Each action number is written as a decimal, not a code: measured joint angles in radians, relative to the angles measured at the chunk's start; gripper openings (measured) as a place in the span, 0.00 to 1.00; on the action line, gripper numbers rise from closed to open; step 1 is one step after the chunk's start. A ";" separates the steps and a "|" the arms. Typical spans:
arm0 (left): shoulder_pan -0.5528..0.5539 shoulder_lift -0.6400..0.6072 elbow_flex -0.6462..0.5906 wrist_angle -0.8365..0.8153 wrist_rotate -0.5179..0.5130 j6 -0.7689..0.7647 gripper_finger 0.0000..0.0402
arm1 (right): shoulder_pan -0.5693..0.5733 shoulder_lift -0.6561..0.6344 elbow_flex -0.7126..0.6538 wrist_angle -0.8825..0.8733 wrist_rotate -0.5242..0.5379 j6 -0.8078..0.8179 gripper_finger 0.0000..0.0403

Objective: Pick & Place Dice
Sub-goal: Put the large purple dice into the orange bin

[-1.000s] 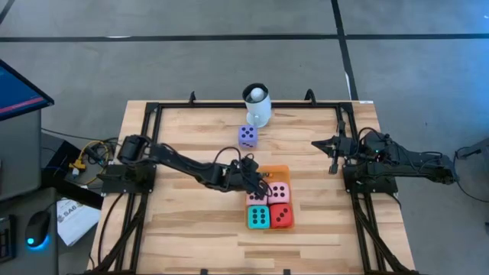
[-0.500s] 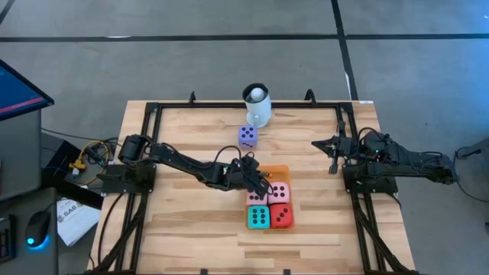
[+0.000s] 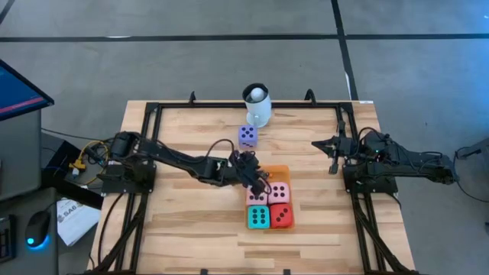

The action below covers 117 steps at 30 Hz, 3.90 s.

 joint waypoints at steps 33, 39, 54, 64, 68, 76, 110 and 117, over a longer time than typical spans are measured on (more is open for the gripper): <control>0.134 -0.069 -0.256 0.552 0.089 0.541 0.00 | -0.001 0.000 0.000 0.001 0.000 -0.001 0.00; 0.238 -0.315 -0.409 0.533 0.193 0.685 0.00 | -0.001 0.000 0.000 -0.042 0.000 0.008 0.00; 0.371 -0.938 -0.902 0.565 0.335 0.669 0.00 | -0.014 0.000 0.000 0.018 0.011 0.014 0.00; 0.370 -1.190 -1.104 0.569 0.335 0.668 0.00 | -0.013 0.000 0.000 0.020 0.007 0.108 0.00; 0.370 -1.262 -1.149 0.569 0.335 0.668 0.00 | -0.013 0.000 0.000 0.019 0.003 0.114 0.00; 0.370 -1.322 -1.184 0.566 0.334 0.669 0.01 | -0.013 0.000 0.000 0.019 0.000 0.113 0.00; 0.370 -1.321 -1.193 0.561 0.333 0.680 0.00 | -0.014 0.000 0.000 0.022 0.001 0.103 0.00; 0.370 -1.321 -1.193 0.560 0.334 0.680 0.00 | -0.013 0.058 0.000 0.158 0.000 0.103 0.00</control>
